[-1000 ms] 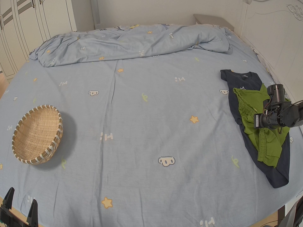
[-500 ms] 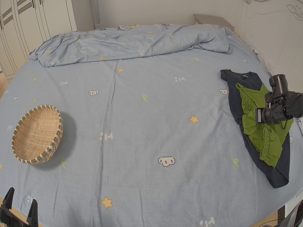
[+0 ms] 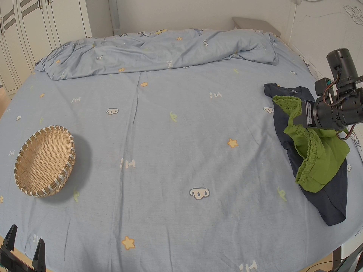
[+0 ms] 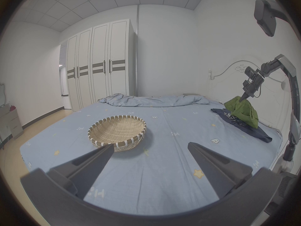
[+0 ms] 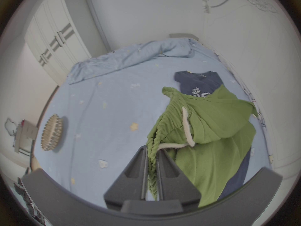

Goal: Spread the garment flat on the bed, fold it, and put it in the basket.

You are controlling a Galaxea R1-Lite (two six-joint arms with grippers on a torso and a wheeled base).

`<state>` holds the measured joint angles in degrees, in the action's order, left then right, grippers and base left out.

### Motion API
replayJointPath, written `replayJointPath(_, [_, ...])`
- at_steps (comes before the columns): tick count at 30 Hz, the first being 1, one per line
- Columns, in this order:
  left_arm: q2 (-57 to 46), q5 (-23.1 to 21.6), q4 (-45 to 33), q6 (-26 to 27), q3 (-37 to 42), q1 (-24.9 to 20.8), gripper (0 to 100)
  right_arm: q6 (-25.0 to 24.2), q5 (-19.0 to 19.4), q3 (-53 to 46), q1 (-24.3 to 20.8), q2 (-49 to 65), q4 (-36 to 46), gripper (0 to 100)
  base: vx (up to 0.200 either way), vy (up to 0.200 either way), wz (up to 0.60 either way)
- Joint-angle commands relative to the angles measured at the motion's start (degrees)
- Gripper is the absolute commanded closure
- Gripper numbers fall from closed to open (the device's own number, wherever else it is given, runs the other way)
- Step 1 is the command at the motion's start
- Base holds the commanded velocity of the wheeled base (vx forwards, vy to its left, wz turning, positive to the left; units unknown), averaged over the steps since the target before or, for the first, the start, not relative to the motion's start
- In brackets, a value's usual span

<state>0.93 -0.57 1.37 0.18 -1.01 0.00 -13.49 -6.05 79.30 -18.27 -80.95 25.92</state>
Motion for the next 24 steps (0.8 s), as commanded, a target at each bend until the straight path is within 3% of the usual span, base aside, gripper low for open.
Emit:
replayJointPath(1, [-0.93,0.05,0.04,-0.01,1.01,0.0,0,-2.06,0.16,1.56,-7.74,2.28,0.36,100,0.0,0.0,0.0])
replayJointPath(12, [-0.93,-0.04,0.04,-0.01,1.01,0.0,0,-8.04,0.51,3.05,-21.89,2.11,-0.43,100,0.0,0.0,0.0])
replayJointPath(20, [-0.93,-0.04,0.04,-0.01,1.01,0.0,0,-10.32,0.33,8.24,-32.09,-4.92,-12.21,100,0.0,0.0,0.0])
replayJointPath(24, [-0.93,0.05,0.04,-0.01,1.01,0.0,0,-11.73,0.51,13.16,-36.48,-8.7,-14.23,100,0.0,0.0,0.0])
